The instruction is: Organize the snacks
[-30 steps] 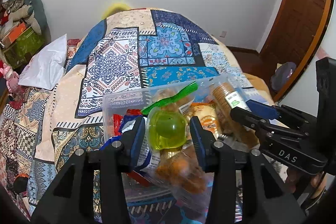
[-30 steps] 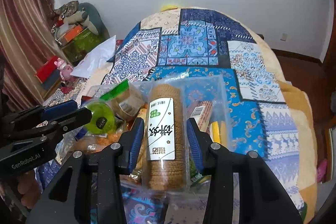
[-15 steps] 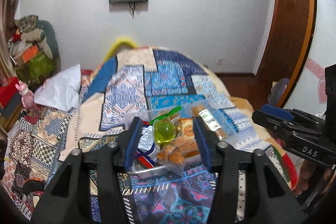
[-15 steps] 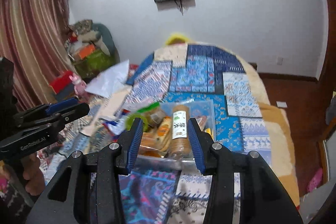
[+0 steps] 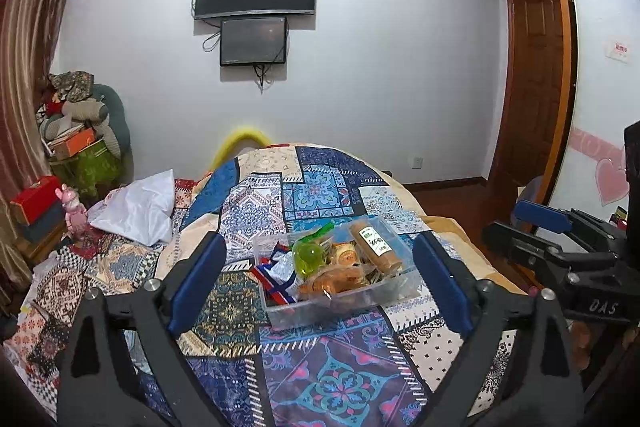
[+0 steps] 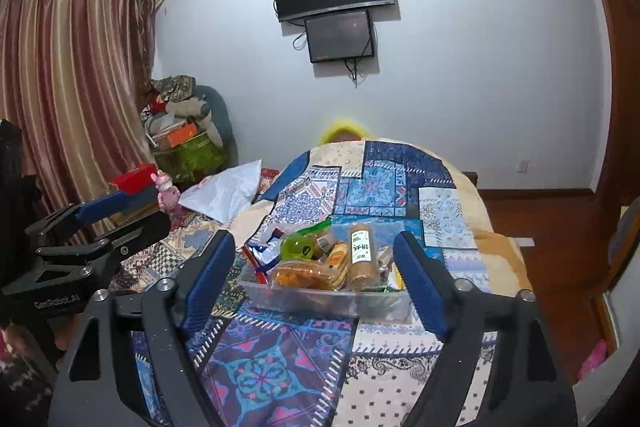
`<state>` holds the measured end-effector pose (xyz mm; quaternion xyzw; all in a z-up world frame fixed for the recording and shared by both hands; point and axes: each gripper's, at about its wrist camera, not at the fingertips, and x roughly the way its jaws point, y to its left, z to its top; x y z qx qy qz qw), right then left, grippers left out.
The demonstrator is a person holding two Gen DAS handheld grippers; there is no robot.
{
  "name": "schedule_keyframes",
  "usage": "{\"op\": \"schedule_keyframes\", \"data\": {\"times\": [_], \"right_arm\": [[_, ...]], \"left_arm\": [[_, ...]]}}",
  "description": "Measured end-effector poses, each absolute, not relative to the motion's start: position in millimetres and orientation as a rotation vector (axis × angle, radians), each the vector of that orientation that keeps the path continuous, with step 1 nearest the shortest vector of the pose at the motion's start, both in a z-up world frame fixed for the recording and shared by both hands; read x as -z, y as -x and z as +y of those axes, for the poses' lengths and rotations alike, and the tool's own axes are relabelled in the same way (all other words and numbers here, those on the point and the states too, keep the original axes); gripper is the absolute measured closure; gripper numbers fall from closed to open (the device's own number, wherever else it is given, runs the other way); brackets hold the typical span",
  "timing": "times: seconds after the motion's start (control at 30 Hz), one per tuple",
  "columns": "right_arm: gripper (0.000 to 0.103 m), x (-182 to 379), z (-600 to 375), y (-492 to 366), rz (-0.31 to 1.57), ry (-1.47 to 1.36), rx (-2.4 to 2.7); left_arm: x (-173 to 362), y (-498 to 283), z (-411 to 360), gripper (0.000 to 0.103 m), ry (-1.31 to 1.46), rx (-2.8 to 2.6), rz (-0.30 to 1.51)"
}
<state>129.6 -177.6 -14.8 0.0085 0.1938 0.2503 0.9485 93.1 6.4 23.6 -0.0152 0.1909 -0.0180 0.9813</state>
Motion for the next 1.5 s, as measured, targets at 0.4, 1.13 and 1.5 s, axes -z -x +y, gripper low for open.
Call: {"op": "schedule_keyframes", "data": {"times": [0.4,1.13,1.5], "right_arm": [[0.019,30.4,-181.8,-122.0,0.424,-0.036,-0.502],[0.019,29.5,-177.7,-115.9,0.416,-0.02,-0.51],[0.019,27.6,-175.2,-112.3,0.413,-0.015,-0.511]], "left_arm": [[-9.2,-87.9,14.7,0.007,0.085,0.023,0.403],[-5.3,-91.7,17.9,0.007,0.096,0.023,0.409],[-5.2,-92.5,18.3,0.007,0.1,0.023,0.409]]}}
